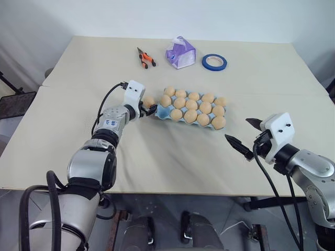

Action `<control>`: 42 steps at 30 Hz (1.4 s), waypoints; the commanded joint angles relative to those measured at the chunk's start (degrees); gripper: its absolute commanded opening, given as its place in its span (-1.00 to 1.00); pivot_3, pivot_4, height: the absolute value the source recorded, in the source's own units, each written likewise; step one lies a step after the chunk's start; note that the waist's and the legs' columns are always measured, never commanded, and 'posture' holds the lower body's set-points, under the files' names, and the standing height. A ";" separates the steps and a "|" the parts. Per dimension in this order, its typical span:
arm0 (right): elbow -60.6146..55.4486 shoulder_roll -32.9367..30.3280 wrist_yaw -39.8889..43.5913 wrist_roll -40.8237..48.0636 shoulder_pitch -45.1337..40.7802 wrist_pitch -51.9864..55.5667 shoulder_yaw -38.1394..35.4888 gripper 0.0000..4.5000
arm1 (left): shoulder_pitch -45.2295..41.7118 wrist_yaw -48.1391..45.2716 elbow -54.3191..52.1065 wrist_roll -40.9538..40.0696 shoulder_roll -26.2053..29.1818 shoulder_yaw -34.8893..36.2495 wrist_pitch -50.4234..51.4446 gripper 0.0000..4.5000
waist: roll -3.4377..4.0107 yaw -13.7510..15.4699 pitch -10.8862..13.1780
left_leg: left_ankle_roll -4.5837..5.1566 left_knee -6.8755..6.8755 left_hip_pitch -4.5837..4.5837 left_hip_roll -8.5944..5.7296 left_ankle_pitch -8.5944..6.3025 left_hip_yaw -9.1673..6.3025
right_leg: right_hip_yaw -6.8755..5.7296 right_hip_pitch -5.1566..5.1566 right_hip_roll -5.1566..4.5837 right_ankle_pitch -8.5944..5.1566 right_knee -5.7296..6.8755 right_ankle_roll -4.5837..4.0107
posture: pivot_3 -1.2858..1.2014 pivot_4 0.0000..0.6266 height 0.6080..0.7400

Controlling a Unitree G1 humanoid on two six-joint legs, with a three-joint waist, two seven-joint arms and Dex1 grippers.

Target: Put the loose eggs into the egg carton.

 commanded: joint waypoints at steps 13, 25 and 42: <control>-2.08 -0.72 -0.81 0.28 0.13 -0.28 -3.87 1.00 | -3.22 -6.27 -1.72 -0.50 3.02 2.00 -2.43 -0.13 | 0.00 -0.10 0.00 | -0.02 0.04 0.02 0.01 0.01 0.00 | 0.00 0.00 0.02 0.00 0.09 0.00 | 0.03 -0.52 1.00; -0.80 -0.51 -0.49 -0.09 -1.07 -0.87 -2.84 1.00 | -2.77 -27.39 -5.44 -3.15 2.36 1.20 -1.59 -0.13 | 0.00 -0.11 0.00 | -0.05 0.12 0.00 -0.03 0.05 0.04 | 0.01 0.01 0.05 0.00 0.09 0.00 | 0.03 -0.52 1.00; -0.62 -0.85 -0.60 -0.23 -1.45 -0.44 -3.16 1.00 | -1.77 -30.02 -5.98 -3.20 1.90 -0.75 -2.27 0.99 | 0.00 -0.16 0.00 | 0.03 0.19 0.02 -0.03 0.03 0.04 | 0.06 0.01 0.03 0.00 0.20 0.00 | 0.03 -0.52 1.00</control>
